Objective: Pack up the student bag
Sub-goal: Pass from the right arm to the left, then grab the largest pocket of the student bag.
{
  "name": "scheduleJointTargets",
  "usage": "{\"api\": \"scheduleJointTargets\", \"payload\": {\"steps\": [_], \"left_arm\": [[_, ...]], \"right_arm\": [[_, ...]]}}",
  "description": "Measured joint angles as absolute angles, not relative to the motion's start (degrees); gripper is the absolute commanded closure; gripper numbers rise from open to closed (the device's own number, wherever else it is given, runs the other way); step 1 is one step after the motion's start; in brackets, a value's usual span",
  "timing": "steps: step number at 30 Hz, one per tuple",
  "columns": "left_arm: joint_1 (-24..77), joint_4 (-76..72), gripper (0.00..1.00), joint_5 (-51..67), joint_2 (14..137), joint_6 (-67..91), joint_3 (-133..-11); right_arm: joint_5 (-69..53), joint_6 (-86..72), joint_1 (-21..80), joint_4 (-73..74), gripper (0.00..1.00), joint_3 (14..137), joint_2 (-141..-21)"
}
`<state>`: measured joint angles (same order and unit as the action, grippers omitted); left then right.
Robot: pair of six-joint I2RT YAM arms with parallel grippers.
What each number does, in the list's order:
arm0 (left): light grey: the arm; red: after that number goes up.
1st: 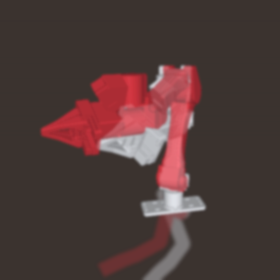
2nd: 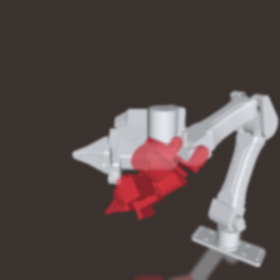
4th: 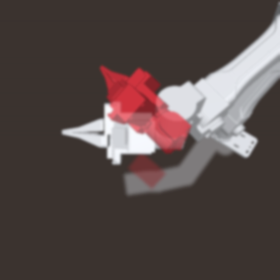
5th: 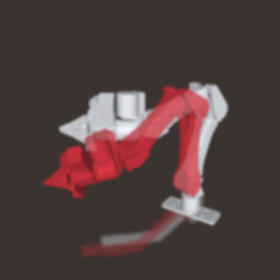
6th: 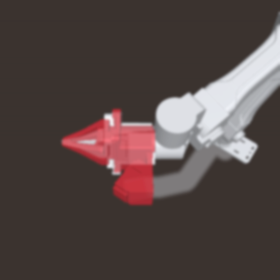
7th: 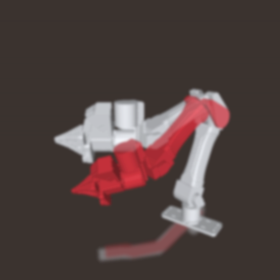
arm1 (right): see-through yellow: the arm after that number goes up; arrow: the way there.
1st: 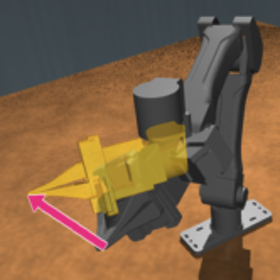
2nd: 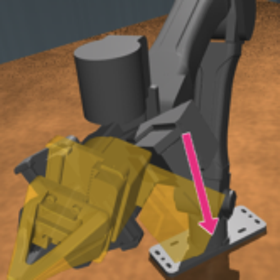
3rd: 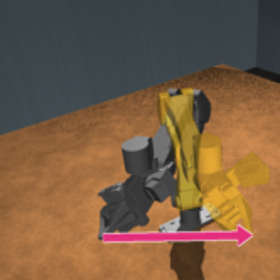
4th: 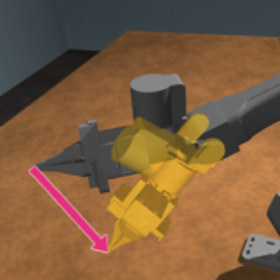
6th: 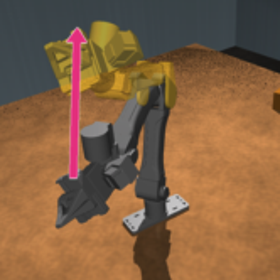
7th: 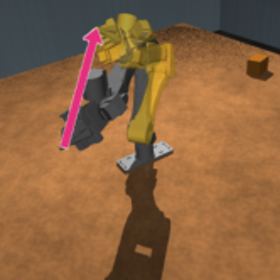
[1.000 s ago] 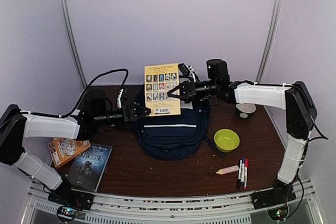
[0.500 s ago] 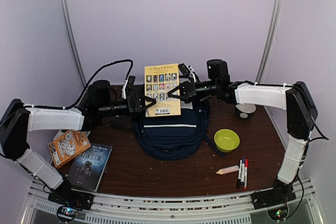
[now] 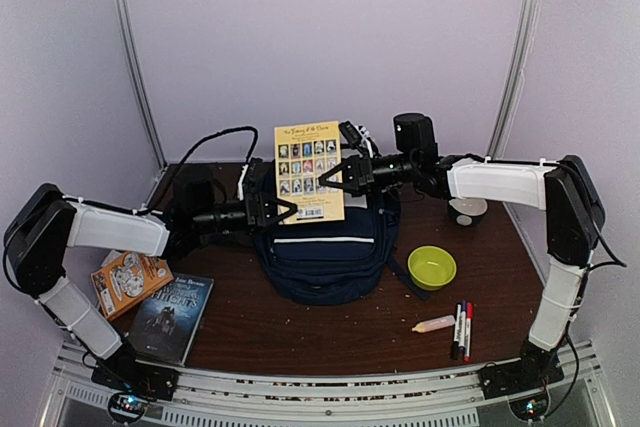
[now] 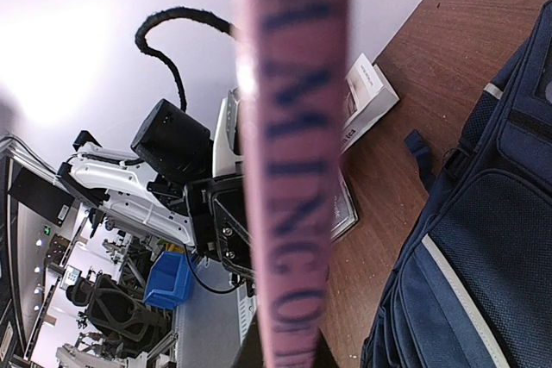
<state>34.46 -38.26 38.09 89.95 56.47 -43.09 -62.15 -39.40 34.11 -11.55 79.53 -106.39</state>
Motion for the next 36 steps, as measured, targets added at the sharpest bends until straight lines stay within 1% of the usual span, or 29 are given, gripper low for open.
{"api": "scheduleJointTargets", "payload": {"steps": [4,6,9,14,17,19,22,25,28,31,34,36], "left_arm": [[34.44,-39.57,0.79,38.28,89.54,56.86,-42.15],[34.37,-40.03,0.81,38.33,88.92,56.97,-41.28],[34.13,-40.58,0.86,38.37,87.77,57.08,-39.79],[34.11,-42.19,0.99,38.87,87.53,57.60,-38.98],[34.11,-43.53,1.00,39.38,87.53,58.02,-38.59],[34.06,-44.27,1.00,39.70,87.53,58.33,-38.37],[34.06,-45.54,1.00,40.12,87.53,58.98,-37.93],[34.06,-45.41,1.00,40.12,86.87,59.88,-37.32],[34.06,-42.96,1.00,39.86,84.20,60.18,-36.01],[34.06,-36.80,1.00,39.35,79.48,59.35,-35.24],[34.06,-25.47,1.00,37.47,72.38,56.31,-35.33],[34.06,-16.99,1.00,35.81,67.85,53.49,-36.16]], "right_arm": [[-62.24,-39.42,34.13,-11.40,1.00,79.53,-106.39],[-62.41,-39.42,34.15,-11.40,1.00,79.53,-106.39],[-62.61,-39.42,34.15,-11.40,1.00,79.53,-106.39],[-62.81,-39.44,34.15,-11.40,1.00,79.53,-106.39],[-62.94,-39.48,34.15,-11.42,0.99,79.50,-106.39],[-63.02,-39.53,34.15,-11.42,0.93,79.50,-106.39],[-62.96,-39.03,34.15,-11.16,0.70,79.50,-106.39],[-62.54,-37.32,33.98,-9.30,0.59,79.55,-106.37],[-61.47,-31.42,33.28,-4.67,0.53,79.57,-105.65],[-59.27,-22.48,32.29,3.62,0.52,79.61,-103.46],[-55.88,-11.77,32.08,12.53,0.54,80.40,-100.79],[-52.05,-3.09,32.45,18.59,0.60,81.14,-99.18]]}}
